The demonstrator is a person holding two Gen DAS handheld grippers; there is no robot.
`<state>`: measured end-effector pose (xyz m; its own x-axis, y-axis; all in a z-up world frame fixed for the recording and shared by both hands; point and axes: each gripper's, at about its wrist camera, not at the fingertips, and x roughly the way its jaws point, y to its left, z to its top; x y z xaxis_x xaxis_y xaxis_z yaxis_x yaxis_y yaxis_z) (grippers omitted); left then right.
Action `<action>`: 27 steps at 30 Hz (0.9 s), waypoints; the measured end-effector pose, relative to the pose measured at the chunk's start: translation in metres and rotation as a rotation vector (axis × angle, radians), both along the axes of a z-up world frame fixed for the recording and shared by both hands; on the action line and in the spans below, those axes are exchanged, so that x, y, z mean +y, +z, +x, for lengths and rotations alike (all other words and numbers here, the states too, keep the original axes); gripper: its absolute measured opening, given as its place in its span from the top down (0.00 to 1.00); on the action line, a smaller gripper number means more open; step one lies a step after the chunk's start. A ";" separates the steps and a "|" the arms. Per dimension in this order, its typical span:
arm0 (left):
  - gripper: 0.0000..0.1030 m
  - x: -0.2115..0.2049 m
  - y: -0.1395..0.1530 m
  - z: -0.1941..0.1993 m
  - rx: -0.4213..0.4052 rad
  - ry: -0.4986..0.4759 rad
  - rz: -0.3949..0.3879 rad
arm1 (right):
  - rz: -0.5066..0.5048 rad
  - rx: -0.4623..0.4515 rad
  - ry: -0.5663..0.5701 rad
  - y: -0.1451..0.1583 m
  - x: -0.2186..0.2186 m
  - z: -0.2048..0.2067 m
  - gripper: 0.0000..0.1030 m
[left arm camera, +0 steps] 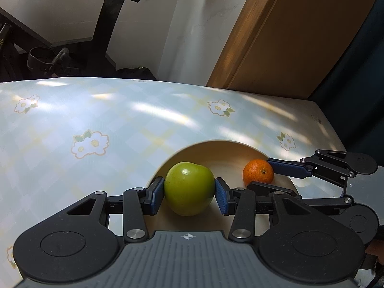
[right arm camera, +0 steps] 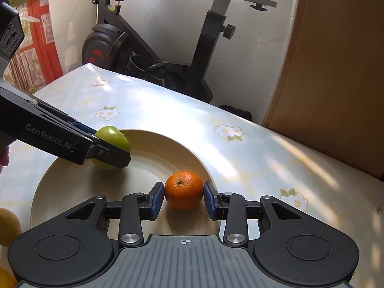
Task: Organize fruits
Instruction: 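Carry both fruits over the plate and open both tools to release them, then lift both open tools away from the plate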
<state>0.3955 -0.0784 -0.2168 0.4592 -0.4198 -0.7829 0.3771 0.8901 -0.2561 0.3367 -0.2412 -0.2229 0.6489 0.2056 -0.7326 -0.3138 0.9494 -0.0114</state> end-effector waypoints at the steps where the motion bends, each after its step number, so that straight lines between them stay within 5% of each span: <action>1: 0.53 0.000 0.000 0.000 0.003 0.002 0.002 | 0.006 -0.002 -0.005 0.000 -0.001 0.000 0.68; 5: 0.40 0.004 0.007 -0.003 -0.004 0.019 -0.040 | 0.011 -0.008 -0.019 0.001 -0.002 -0.003 0.63; 27: 0.39 0.062 0.072 -0.088 -0.154 0.055 0.083 | 0.192 -0.075 -0.184 0.035 -0.029 -0.087 0.61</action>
<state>0.3074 -0.0160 -0.1445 0.5968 -0.3276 -0.7325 0.3562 0.9261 -0.1241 0.2493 -0.2699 -0.1877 0.7392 0.2094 -0.6401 -0.1404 0.9775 0.1577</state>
